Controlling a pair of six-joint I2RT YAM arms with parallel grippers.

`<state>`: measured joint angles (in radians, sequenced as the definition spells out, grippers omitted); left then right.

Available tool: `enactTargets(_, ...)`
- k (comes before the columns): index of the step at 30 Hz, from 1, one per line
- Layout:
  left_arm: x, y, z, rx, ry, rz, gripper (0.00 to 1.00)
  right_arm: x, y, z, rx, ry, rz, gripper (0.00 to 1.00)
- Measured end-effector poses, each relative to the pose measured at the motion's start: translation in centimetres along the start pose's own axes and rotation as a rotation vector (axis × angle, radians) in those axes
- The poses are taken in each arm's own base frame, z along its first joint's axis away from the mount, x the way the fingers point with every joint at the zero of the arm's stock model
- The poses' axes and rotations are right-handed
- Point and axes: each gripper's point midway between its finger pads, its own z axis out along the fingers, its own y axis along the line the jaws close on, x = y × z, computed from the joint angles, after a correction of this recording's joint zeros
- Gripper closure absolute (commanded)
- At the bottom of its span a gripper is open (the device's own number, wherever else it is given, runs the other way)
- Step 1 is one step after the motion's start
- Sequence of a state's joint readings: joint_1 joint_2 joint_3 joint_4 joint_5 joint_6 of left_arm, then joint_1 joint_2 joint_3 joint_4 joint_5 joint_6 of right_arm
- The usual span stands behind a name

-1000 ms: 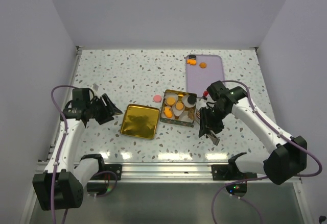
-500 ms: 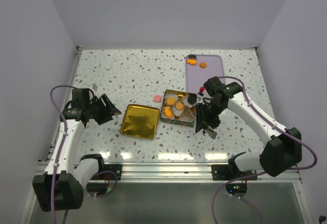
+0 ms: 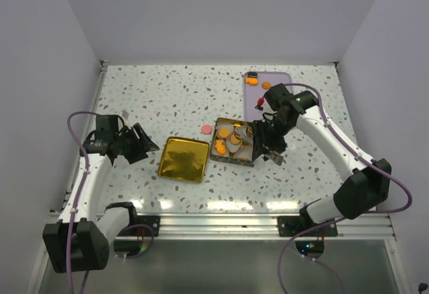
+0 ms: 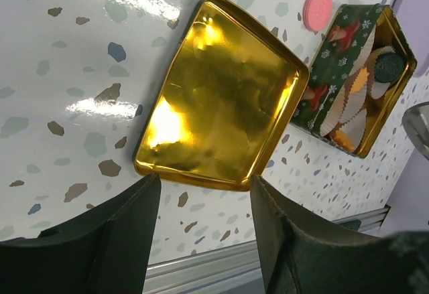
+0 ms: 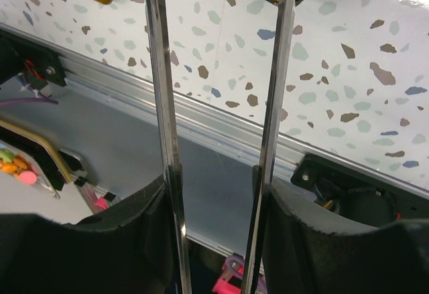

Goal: Pack the cookies

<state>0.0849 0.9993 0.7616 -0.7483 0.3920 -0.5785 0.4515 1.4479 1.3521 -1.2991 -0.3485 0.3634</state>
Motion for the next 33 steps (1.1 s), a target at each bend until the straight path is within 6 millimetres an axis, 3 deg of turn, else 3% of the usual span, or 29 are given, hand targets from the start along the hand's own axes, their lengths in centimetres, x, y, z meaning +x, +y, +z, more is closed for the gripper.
enactTargets(4,0.0,0.0,0.1,-0.001,0.004,-0.002,0.39,-2.6,1.9,-1.5,-0.012,-0.029,-0.028,0.52)
enactTargets(7,-0.1,0.1,0.3,-0.002,0.006,-0.004,0.39,-5.4,4.3,-1.9,-0.019,-0.070,-0.088,0.52)
enactTargets(11,-0.5,-0.2,0.4,-0.002,0.007,-0.005,0.39,-7.8,8.3,-0.5,-0.030,-0.077,-0.186,0.52)
enactTargets(14,-1.1,-0.5,0.2,0.005,-0.005,0.001,0.39,-8.9,10.0,1.4,-0.013,-0.060,-0.229,0.52)
enactTargets(19,-1.4,-0.8,0.2,0.011,-0.016,0.006,0.39,-10.8,10.0,6.2,0.054,0.014,-0.228,0.52)
enactTargets(22,-1.4,-0.8,0.1,0.013,-0.020,0.008,0.39,-12.0,9.6,8.2,0.090,0.032,-0.218,0.52)
enactTargets(33,-1.4,-0.9,-0.2,0.019,-0.031,0.030,0.39,-13.2,7.9,9.9,0.186,0.019,-0.213,0.45)
